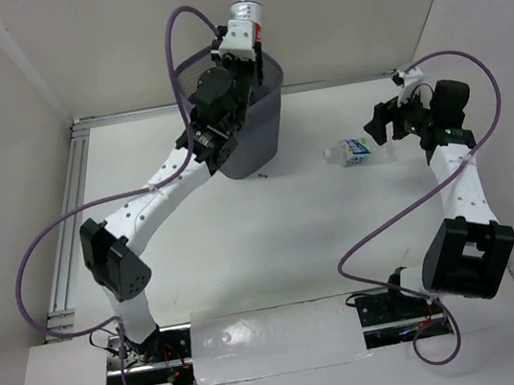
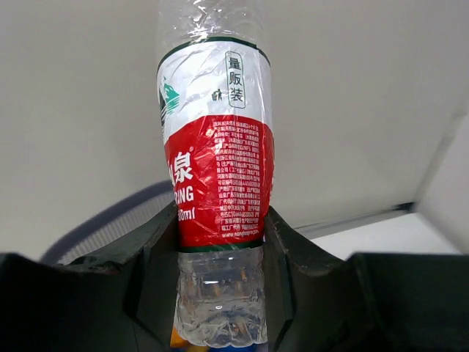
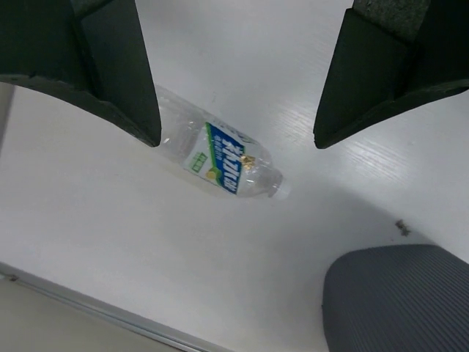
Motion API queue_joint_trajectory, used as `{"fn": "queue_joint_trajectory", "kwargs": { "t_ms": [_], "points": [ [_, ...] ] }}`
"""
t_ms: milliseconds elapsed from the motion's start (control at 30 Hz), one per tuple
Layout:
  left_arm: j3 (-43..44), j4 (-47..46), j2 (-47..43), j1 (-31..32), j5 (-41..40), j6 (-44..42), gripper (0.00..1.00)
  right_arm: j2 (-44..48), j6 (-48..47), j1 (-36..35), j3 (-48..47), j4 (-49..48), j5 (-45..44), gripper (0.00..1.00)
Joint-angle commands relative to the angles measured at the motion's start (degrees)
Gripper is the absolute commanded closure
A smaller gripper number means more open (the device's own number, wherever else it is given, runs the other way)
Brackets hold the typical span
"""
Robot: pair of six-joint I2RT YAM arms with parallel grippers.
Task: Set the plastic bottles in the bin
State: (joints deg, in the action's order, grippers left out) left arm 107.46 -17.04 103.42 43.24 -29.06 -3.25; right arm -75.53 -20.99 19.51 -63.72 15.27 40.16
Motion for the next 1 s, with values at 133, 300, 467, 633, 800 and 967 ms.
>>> {"fn": "queue_joint_trajectory", "kwargs": {
  "t_ms": [133, 300, 467, 633, 800, 967],
  "points": [
    [0.5, 3.8, 4.9, -9.8, -3.5, 1.0, 0.14, -4.5, -22.3, -0.3, -1.7, 1.0, 0.2, 0.02],
    [1.0, 7.2, 0.4, -10.4, 1.0, 1.6, 0.00, -15.3, -55.5, -0.3, -9.4, 19.5, 6.2, 0.00],
    [-5.2, 13.2, -9.3, -5.7, 10.9, 1.6, 0.00, -27.6, -73.9, -2.6, -18.5, 26.4, 3.7, 0.00],
    [-25.8, 15.3, -25.1, -0.5, 18.6, 6.4, 0.01, -39.1, -78.6, -6.0, -29.4, 35.3, -0.3, 0.00],
    [-53.4, 14.1, -41.3, 3.6, 15.9, 17.9, 0.01, -44.6, -78.6, -10.4, -30.2, 32.2, -7.3, 0.00],
    [-66.0, 18.0, -51.8, 7.9, 8.4, 25.8, 0.01, -49.3, -78.6, -11.8, -31.8, 33.8, -10.6, 0.08]
  ]
}}
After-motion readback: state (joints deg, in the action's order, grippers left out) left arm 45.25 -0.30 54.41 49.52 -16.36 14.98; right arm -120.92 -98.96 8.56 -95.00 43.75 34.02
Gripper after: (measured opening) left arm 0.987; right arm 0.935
